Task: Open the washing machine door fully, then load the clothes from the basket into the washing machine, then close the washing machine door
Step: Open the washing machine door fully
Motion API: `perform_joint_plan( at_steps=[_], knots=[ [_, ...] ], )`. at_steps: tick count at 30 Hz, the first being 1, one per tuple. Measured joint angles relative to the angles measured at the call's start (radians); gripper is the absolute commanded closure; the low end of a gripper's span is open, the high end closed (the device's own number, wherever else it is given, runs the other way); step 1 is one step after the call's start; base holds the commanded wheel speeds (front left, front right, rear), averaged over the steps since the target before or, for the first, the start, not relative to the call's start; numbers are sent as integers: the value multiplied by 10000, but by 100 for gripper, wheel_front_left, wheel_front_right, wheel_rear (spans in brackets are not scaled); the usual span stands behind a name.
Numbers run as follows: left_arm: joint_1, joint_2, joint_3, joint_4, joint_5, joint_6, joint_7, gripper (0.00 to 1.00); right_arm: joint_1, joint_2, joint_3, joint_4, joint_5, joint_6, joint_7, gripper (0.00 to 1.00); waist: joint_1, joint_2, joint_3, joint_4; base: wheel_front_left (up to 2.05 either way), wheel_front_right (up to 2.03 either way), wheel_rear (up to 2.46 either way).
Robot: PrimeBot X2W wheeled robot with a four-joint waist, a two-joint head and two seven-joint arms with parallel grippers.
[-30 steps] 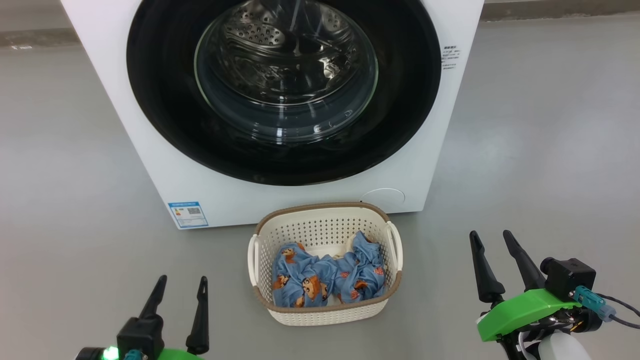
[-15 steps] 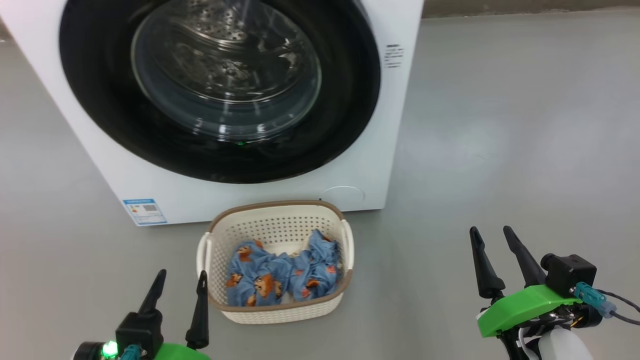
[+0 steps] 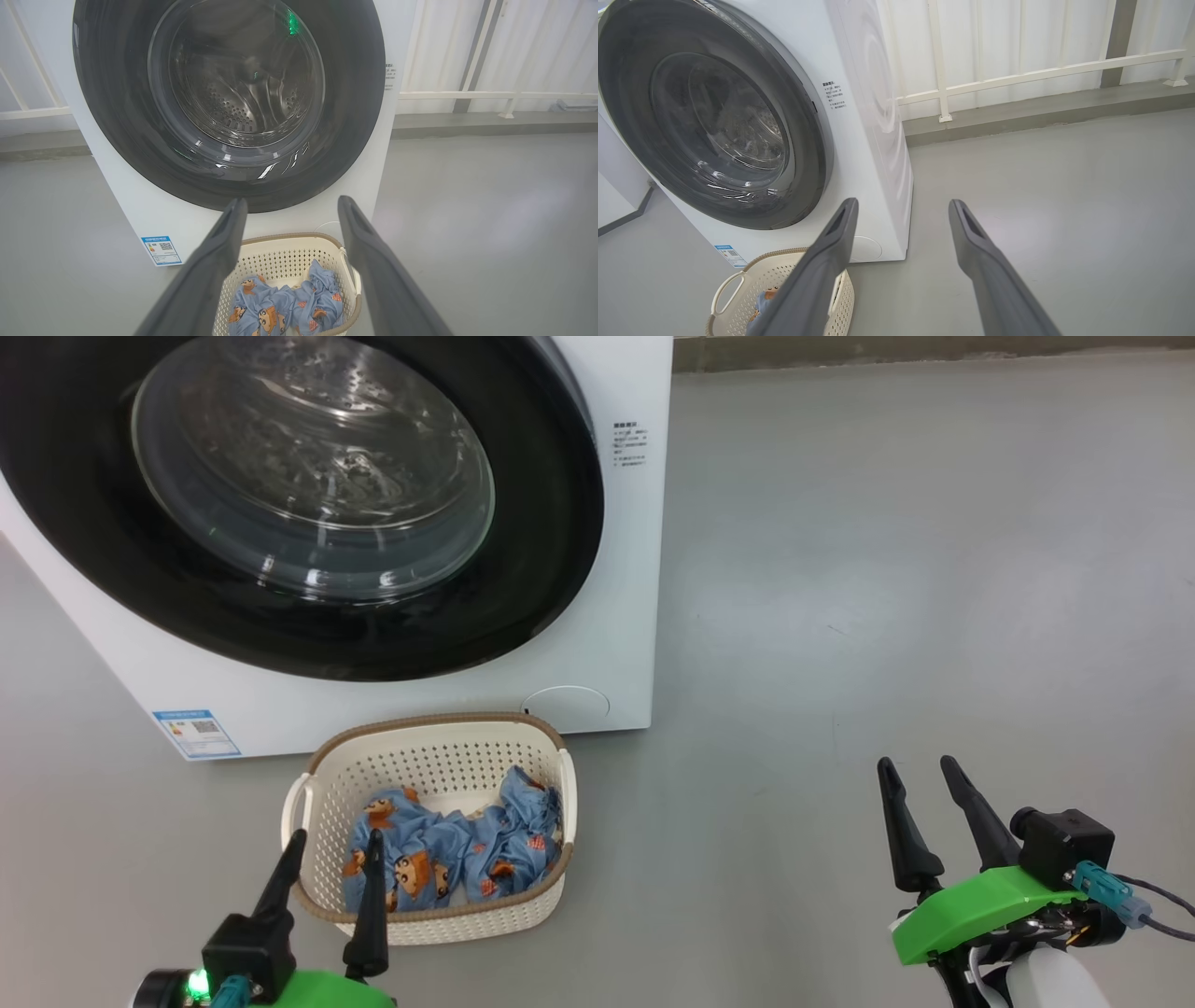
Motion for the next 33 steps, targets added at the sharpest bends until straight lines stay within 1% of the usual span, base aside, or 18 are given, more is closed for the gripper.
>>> perform_joint_plan(
  at_steps=[28, 33],
  knots=[
    [1, 2, -56, 215, 75, 17, 0, 0, 0, 4, 63, 0, 0, 0, -2, 0, 0, 0, -16, 109, 1, 1, -3],
    [1, 4, -84, 238, 71, 75, 0, 0, 0, 4, 71, 2, 0, 0, 0, 0, 0, 0, -39, 100, 0, 0, 0]
  ],
)
